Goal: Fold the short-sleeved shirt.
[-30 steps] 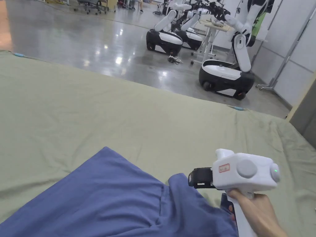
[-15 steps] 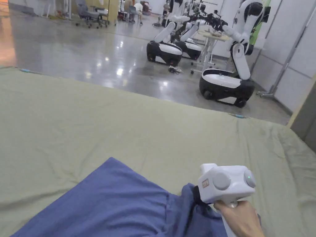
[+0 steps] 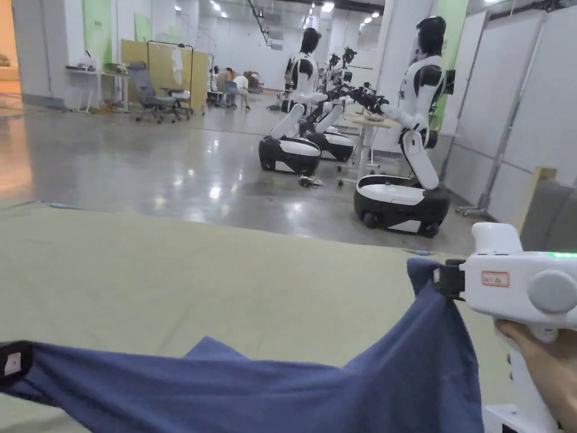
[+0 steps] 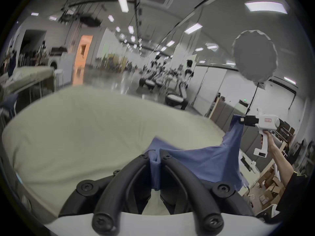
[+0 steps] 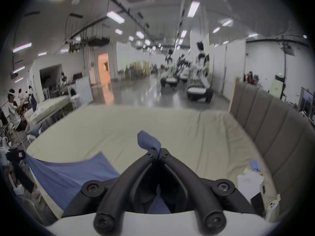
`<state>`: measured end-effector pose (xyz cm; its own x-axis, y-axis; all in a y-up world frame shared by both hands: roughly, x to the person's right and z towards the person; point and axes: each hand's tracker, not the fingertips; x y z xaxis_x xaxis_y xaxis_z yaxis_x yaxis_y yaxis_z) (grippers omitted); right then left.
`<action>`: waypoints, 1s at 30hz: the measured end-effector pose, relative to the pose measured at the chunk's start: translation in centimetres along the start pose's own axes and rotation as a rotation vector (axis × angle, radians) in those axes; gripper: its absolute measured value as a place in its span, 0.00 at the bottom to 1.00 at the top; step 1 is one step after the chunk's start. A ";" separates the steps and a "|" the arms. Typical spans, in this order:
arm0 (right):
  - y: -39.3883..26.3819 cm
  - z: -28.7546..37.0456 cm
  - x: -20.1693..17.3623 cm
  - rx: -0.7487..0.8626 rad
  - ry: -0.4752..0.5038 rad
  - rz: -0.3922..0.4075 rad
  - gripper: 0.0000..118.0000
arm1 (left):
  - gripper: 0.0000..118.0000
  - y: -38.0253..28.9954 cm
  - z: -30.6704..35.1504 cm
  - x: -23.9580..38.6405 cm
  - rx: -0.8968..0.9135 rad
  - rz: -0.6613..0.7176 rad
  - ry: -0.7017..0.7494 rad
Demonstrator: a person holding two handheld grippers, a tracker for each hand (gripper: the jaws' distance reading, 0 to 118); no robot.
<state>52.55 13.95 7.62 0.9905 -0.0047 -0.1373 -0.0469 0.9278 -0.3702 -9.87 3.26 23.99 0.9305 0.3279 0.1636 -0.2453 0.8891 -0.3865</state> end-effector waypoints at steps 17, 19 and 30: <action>22.0 9.7 4.4 0.335 -0.283 0.024 0.02 | 0.04 24.0 -5.2 8.8 0.296 -0.243 0.074; 24.1 8.8 4.5 0.341 -0.302 0.023 0.02 | 0.04 26.0 -6.3 9.3 0.295 -0.248 0.080; 31.8 1.0 5.2 0.376 -0.408 0.044 0.02 | 0.04 31.5 -14.6 10.7 0.303 -0.270 0.173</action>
<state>56.34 43.80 -3.90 0.9617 0.1127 0.2497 -0.1140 0.9934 -0.0090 -3.62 30.09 0.29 0.9977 0.0351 0.0579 -0.0314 0.9975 -0.0629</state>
